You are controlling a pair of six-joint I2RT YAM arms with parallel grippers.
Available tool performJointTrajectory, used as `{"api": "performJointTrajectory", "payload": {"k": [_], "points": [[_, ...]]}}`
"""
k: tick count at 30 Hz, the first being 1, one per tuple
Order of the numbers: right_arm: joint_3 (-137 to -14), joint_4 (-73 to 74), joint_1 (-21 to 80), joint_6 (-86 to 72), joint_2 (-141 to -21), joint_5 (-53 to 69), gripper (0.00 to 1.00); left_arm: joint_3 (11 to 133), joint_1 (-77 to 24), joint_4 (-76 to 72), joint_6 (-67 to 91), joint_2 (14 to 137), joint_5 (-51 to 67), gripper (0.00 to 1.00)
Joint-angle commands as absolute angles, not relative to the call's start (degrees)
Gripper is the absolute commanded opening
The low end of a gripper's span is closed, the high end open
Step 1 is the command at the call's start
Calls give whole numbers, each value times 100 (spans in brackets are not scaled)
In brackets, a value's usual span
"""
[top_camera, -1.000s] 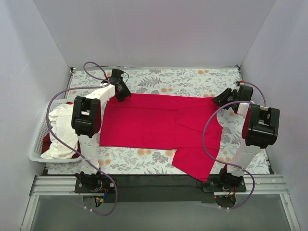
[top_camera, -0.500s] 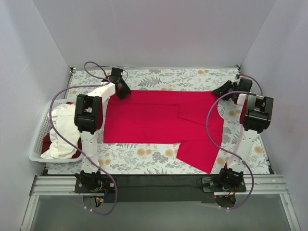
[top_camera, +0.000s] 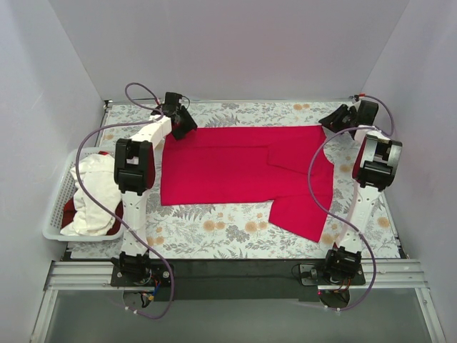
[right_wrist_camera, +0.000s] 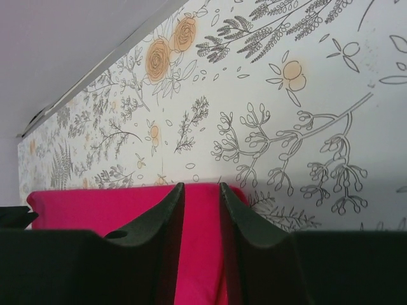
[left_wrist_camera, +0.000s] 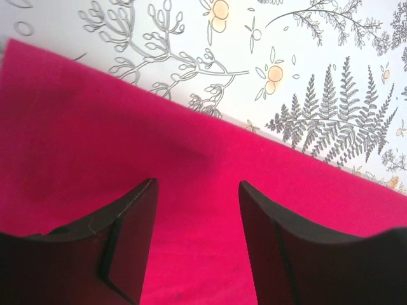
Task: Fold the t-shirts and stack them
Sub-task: Fold the tshirt
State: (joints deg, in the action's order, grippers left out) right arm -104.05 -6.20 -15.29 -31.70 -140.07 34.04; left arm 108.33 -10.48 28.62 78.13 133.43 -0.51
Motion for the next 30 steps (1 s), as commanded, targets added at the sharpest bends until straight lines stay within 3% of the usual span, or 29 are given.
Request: {"api": "performJointTrajectory", "payload": {"k": [1,6,17,24,30], "points": [[-10241,-229,-1582,-2813,-13099,3375,35,10917,-967,3173,7585,12561,-246,53],[-9038,298,-1547,-2321,-11736,2876,37,10083,-967,3480,7480,11375,-430,57],[-6216,2345,-379,-1618,-8351,792,43,6262,-1116,3884,7435,8186,-739,57],[-4907,2865,211,-1477,-6814,290,44,5178,-1204,4227,7839,7664,-948,57],[-4351,2856,220,-1450,-6407,404,44,4904,-1222,4245,7937,7857,-1090,56]]}}
